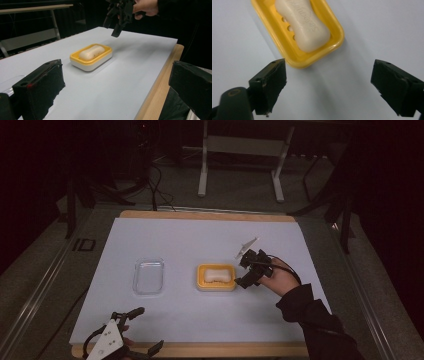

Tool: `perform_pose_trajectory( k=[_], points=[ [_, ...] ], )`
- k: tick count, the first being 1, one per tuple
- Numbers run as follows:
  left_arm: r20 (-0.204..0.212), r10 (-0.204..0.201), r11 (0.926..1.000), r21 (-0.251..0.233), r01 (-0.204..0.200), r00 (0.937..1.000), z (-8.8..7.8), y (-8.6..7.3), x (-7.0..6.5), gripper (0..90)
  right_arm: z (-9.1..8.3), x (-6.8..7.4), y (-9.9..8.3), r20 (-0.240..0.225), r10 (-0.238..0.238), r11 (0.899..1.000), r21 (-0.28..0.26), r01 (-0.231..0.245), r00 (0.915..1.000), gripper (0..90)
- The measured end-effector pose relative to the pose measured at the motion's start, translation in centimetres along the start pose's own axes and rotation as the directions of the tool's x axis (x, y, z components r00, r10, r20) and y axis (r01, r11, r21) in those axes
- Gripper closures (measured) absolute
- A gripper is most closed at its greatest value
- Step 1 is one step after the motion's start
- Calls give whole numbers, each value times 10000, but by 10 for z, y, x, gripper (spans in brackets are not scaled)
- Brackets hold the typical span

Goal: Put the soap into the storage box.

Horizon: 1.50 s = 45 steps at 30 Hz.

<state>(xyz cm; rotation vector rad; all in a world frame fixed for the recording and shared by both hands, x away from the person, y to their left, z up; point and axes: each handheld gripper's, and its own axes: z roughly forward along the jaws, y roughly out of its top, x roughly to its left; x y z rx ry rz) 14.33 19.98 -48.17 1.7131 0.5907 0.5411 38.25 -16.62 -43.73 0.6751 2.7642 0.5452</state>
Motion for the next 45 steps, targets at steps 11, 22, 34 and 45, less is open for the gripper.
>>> perform_pose_trajectory(
  k=[11,22,34,45],
  points=[
    [23,-11,10000,7,11,10000,0,0,0,1,6,10,-40,655,1871,9712,-1622,-1746,9802,139],
    [42,14,10000,94,-14,10000,0,0,-1,1,7,22,-74,768,3170,9267,-2370,-2915,9453,135],
    [67,13,9999,124,-13,10000,1,0,-1,1,-9,37,-100,841,3913,8700,-3583,-3386,9164,133],
    [165,64,9999,142,-67,9998,2,1,-2,1,-23,55,-123,736,4077,8411,-4184,-3428,9102,134]
  ],
)
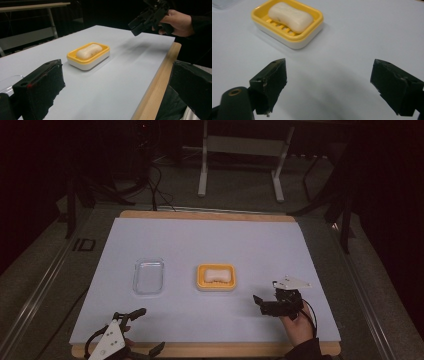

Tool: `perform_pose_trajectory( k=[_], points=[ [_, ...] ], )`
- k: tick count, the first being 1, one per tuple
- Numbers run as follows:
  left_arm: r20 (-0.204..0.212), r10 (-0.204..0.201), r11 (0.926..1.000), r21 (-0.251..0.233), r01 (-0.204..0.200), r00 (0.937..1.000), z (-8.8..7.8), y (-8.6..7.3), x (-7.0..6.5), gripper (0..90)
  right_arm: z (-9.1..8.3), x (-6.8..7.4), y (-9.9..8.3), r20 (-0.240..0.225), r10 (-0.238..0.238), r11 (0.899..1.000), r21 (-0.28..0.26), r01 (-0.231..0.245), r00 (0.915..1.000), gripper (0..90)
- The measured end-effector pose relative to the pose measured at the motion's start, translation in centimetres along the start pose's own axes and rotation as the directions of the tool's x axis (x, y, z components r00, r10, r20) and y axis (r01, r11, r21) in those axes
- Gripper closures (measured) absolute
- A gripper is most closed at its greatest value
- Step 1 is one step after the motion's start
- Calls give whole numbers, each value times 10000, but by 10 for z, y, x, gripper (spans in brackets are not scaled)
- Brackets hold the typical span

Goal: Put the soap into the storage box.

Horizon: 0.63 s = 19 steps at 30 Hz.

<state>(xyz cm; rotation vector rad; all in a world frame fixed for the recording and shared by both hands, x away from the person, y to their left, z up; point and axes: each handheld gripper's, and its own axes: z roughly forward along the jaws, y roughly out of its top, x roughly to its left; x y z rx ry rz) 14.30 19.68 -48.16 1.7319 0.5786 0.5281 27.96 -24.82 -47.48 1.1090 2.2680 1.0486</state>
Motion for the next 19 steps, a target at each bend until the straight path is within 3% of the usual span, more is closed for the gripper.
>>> perform_pose_trajectory(
  k=[6,19],
  points=[
    [18,-13,10000,4,13,10000,0,0,0,1,-6,6,-3,67,-173,9989,-441,175,9998,137],
    [34,-13,10000,45,13,10000,1,0,-1,1,0,0,-4,44,-122,9995,-286,123,9999,138]
  ],
)
